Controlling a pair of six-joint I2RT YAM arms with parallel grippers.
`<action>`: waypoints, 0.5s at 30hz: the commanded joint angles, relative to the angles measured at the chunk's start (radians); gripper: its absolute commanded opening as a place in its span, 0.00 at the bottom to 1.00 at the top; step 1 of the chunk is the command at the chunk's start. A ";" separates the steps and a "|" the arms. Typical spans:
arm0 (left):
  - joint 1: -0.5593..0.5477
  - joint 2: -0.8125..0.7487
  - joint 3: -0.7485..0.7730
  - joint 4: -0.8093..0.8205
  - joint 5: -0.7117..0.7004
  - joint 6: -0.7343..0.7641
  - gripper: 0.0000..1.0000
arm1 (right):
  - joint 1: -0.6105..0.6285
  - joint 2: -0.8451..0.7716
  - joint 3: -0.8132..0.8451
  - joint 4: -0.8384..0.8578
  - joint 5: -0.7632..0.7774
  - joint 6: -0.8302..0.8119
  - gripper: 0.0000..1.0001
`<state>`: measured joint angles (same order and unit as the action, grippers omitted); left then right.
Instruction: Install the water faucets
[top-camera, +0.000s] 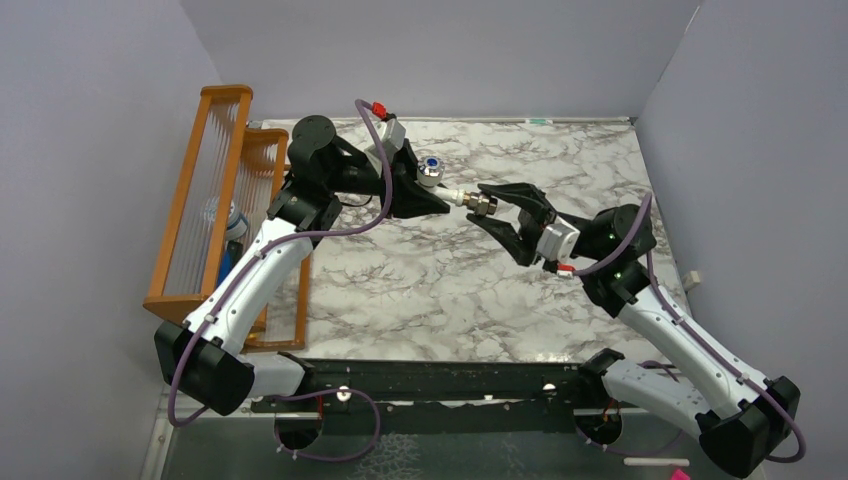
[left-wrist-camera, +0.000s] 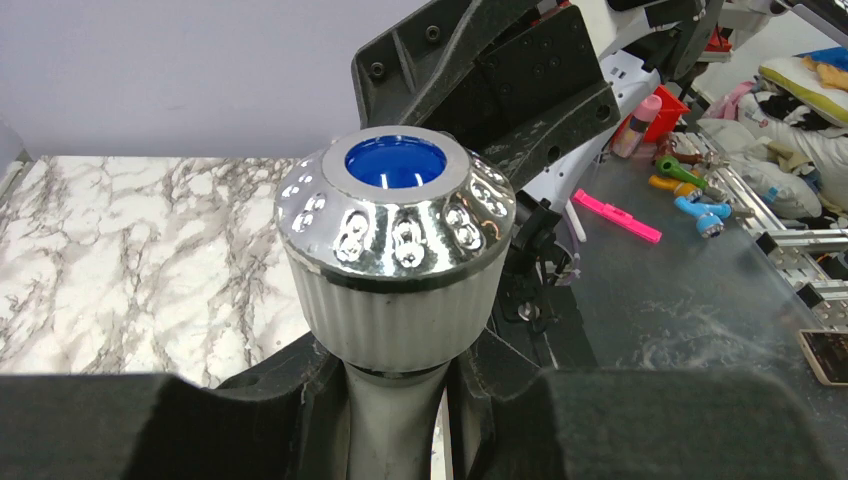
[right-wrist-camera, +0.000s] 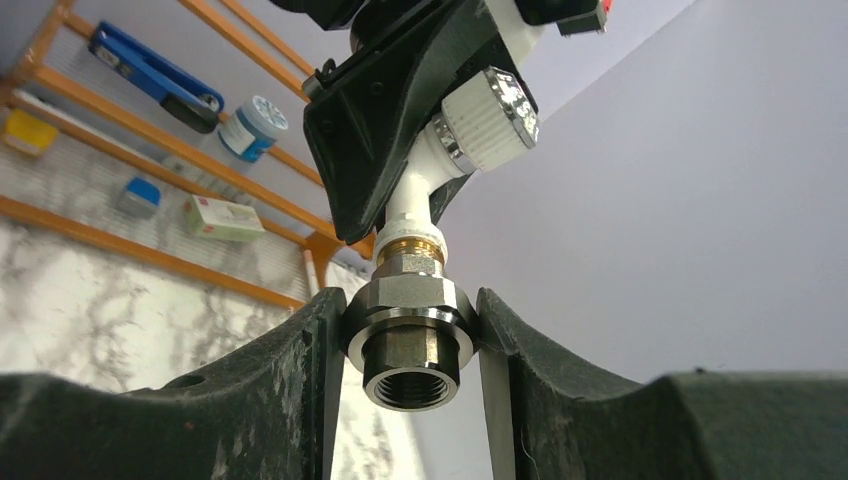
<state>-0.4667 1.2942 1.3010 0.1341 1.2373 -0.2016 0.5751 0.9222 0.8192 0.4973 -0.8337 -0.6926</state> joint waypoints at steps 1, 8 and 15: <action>-0.003 -0.013 0.025 0.090 0.020 0.004 0.00 | 0.005 0.009 -0.005 0.034 0.081 0.246 0.18; -0.003 -0.019 0.035 0.061 0.005 0.041 0.00 | 0.006 0.076 0.179 -0.184 0.101 0.786 0.01; -0.003 -0.015 0.039 0.064 -0.005 0.050 0.00 | 0.005 0.096 0.140 -0.089 0.150 1.364 0.00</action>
<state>-0.4416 1.2865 1.3025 0.1551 1.2438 -0.1818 0.5629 1.0016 0.9890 0.3401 -0.7288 0.2237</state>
